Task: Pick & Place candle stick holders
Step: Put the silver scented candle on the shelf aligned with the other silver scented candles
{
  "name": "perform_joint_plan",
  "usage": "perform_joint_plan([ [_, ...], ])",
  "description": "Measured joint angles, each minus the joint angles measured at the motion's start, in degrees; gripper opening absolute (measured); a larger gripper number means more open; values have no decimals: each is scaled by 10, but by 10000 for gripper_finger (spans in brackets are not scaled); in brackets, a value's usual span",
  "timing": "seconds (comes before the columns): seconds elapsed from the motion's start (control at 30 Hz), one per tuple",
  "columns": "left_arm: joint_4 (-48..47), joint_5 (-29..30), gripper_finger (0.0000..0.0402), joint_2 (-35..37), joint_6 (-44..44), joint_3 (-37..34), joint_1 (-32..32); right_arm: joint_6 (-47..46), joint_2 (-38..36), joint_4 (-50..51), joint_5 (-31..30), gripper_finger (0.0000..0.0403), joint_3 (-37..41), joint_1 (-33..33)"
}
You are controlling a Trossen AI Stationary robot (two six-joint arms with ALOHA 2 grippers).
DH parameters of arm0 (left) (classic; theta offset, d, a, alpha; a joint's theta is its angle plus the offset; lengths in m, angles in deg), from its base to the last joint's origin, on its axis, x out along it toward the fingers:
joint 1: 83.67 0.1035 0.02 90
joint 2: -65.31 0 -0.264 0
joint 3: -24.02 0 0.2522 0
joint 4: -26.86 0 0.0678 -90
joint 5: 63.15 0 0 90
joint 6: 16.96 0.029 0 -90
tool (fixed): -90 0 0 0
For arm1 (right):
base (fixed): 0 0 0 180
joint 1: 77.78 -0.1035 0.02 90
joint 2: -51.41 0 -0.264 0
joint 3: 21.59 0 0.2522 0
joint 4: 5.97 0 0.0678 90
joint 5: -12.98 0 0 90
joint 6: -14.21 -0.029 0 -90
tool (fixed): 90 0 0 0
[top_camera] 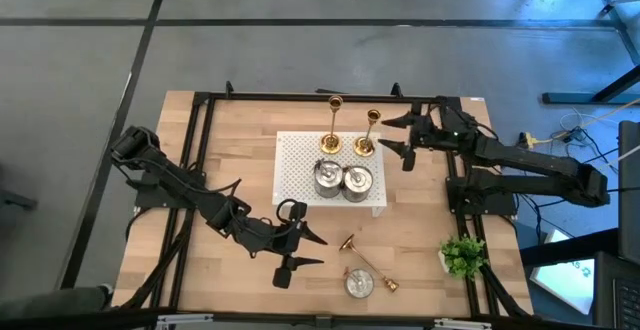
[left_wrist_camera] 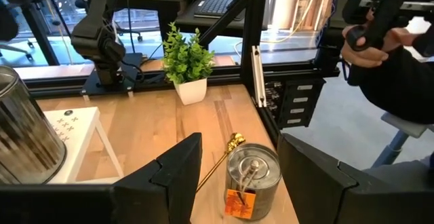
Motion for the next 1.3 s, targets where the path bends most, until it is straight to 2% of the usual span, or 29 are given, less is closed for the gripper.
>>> perform_joint_plan([
  [0.13, 0, 0, 190, 0, 1, 0, 0, -7, -50, 63, 10, 266, 0, -2],
  [0.27, 0, 0, 190, 0, 2, 0, 0, -26, -91, 110, 45, 266, 0, -9],
  [0.4, -7, 0, 190, 0, 2, 0, 0, -46, -117, 127, 74, 266, 0, -25],
  [0.53, -18, 0, 190, 0, 1, 0, 0, -65, -129, 129, 75, 266, 0, -52],
  [0.97, -52, 0, 190, 0, 5, 0, 0, -121, -131, 121, 75, 265, -14, -186],
  [1.17, -61, 56, 190, 0, 17, 0, 1, -122, -130, 105, 55, 265, -14, -262],
  [1.3, -61, 68, 190, 0, 39, 0, 1, -128, -129, 104, 21, 265, -14, -305],
])
